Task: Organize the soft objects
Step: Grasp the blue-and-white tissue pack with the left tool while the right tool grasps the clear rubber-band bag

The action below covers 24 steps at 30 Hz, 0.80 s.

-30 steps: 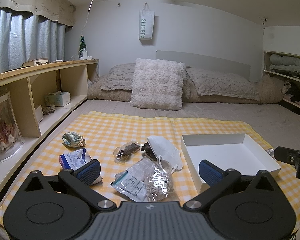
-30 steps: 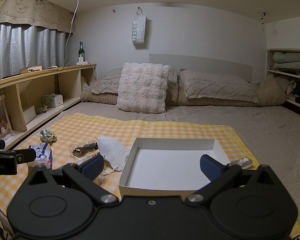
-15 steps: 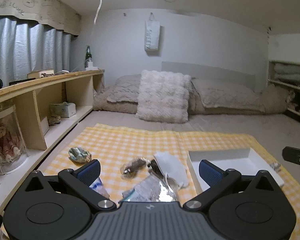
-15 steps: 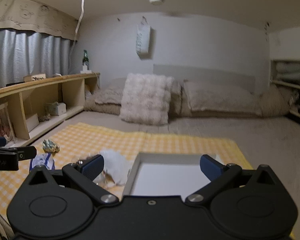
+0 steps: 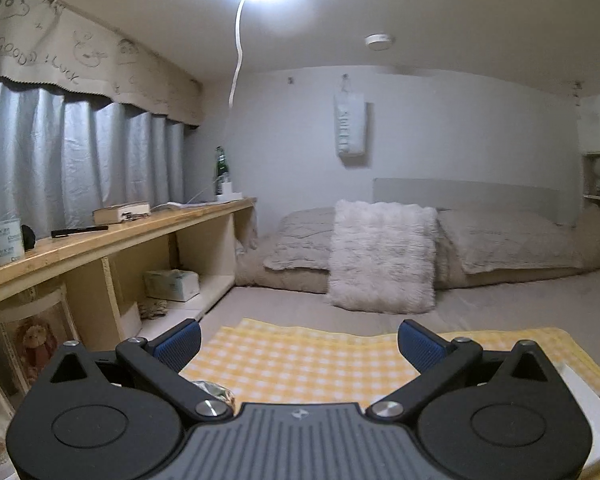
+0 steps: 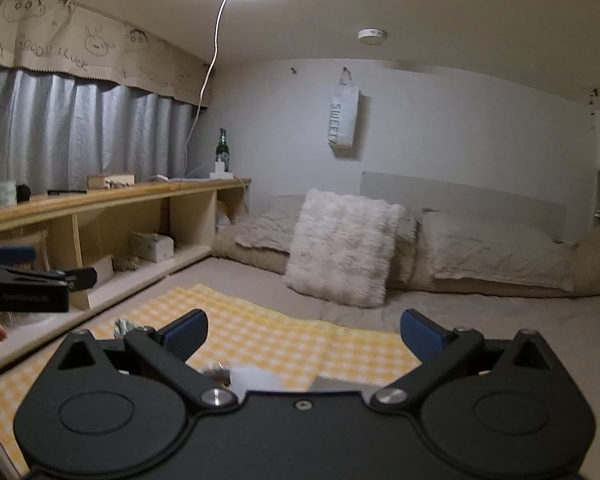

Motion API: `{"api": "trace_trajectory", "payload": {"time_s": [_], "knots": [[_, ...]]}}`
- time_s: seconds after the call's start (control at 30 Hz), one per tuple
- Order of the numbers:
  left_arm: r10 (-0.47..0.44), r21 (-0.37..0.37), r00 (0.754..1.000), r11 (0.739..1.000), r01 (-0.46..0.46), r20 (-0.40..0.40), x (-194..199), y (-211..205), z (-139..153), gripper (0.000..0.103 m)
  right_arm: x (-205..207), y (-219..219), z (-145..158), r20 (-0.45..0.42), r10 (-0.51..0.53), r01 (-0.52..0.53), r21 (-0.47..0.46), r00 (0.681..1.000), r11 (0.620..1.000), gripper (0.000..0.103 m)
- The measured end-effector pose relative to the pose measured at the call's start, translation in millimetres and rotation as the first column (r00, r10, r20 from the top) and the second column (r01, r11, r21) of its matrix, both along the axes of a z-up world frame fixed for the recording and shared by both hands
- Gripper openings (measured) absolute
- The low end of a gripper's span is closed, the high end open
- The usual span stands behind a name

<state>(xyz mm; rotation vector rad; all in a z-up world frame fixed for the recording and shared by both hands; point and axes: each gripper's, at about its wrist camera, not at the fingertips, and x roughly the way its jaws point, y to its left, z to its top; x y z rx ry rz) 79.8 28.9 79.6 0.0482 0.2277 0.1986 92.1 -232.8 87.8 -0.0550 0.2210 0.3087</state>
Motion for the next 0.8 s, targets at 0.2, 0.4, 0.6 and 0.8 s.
{"api": "trace_trajectory", "payload": {"time_s": [0.2, 0.4, 0.6, 0.8], "knots": [[0.097, 0.028, 0.994, 0.995, -0.096, -0.043, 46.7, 9.9, 9.9, 0.103, 53.6, 19.8, 7.5, -0.081, 0.015, -0.009, 0.081, 0.997, 0.997, 0.103], [0.206, 0.038, 0.972, 0.978, -0.203, -0.113, 90.2, 33.8, -10.2, 0.103, 90.4, 34.6, -22.2, -0.157, 0.022, 0.001, 0.149, 0.987, 0.989, 0.103], [0.198, -0.039, 0.924, 0.974, -0.223, -0.328, 130.5, 77.6, -53.1, 0.103, 117.4, 52.6, -59.1, -0.322, 0.026, 0.006, 0.099, 0.946, 0.995, 0.103], [0.19, -0.073, 0.824, 0.96, -0.269, -0.534, 156.0, 115.2, -107.9, 0.103, 134.2, 70.8, -96.3, -0.464, 0.117, -0.072, 0.114, 0.878, 0.991, 0.103]]}}
